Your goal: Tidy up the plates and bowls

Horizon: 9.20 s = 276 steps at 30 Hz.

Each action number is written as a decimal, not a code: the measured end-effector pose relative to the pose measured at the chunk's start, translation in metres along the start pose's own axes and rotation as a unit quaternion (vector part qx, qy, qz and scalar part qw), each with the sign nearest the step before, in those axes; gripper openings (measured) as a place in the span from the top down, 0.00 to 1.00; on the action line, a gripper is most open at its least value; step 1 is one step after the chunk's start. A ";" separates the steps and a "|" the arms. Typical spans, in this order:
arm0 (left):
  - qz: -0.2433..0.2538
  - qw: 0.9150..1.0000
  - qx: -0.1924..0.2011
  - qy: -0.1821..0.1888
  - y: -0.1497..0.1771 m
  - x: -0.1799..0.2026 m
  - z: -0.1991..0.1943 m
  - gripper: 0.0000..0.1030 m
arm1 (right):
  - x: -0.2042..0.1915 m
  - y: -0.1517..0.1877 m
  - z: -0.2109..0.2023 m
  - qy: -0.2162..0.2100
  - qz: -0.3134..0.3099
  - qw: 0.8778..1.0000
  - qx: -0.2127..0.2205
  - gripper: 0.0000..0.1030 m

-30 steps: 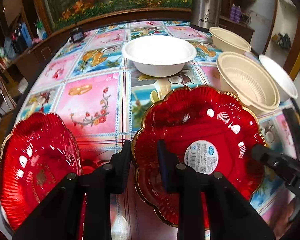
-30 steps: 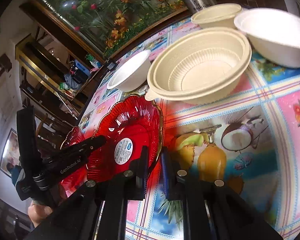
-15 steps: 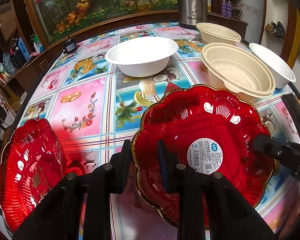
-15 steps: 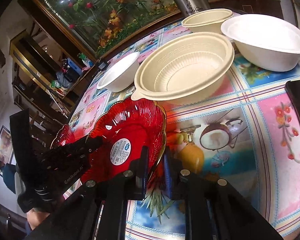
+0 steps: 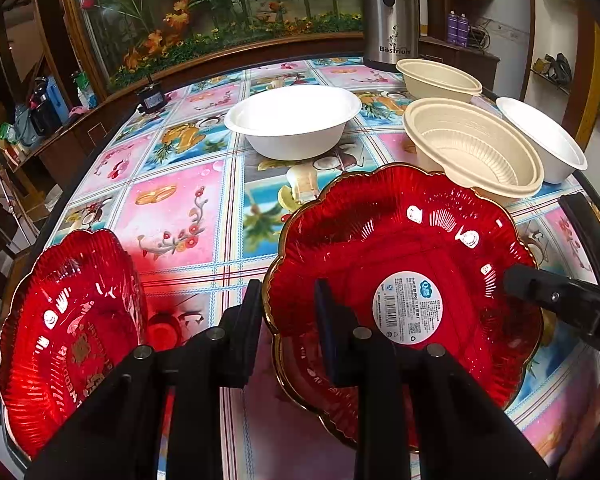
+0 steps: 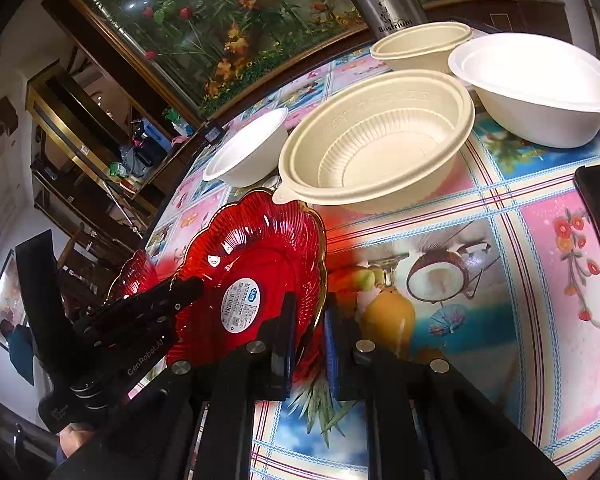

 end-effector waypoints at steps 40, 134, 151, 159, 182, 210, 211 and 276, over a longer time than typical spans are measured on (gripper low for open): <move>-0.038 0.996 0.080 -0.007 0.012 -0.041 -0.076 0.78 | -0.052 0.008 -0.026 0.001 -0.063 0.997 0.033 0.88; -0.163 0.979 -0.060 -0.105 0.069 -0.209 -0.018 0.57 | -0.254 0.016 0.149 0.083 -0.350 0.929 -0.086 0.82; -0.151 0.982 -0.056 -0.098 0.065 -0.211 -0.030 0.57 | -0.259 0.018 0.153 0.098 -0.366 0.921 -0.091 0.84; -0.156 0.983 -0.052 -0.086 0.064 -0.210 -0.031 0.57 | -0.260 0.017 0.146 0.082 -0.357 0.927 -0.082 0.76; -0.110 0.991 -0.044 -0.054 0.046 -0.159 -0.044 0.57 | -0.207 -0.016 0.088 0.022 -0.269 0.962 -0.035 0.66; -0.042 0.997 -0.053 -0.037 0.027 -0.095 -0.044 0.57 | -0.145 -0.069 0.076 0.024 -0.187 0.982 0.005 0.61; -0.040 0.997 -0.052 -0.041 0.026 -0.093 -0.044 0.57 | -0.144 -0.071 0.075 0.024 -0.184 0.983 0.007 0.61; -0.162 0.976 -0.111 0.097 -0.118 -0.090 0.048 0.90 | -0.072 -0.150 0.095 0.026 -0.086 0.996 -0.023 0.89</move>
Point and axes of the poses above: each gripper's, at about its wrist camera, not at the fingertips, and z roughly the way its jaws point, x to its right, y to its underside, the point moved 2 cm from there along z, roughly the way its jaws point, and after that the axes turned 4 degrees about -x, right-handed, at the moved point
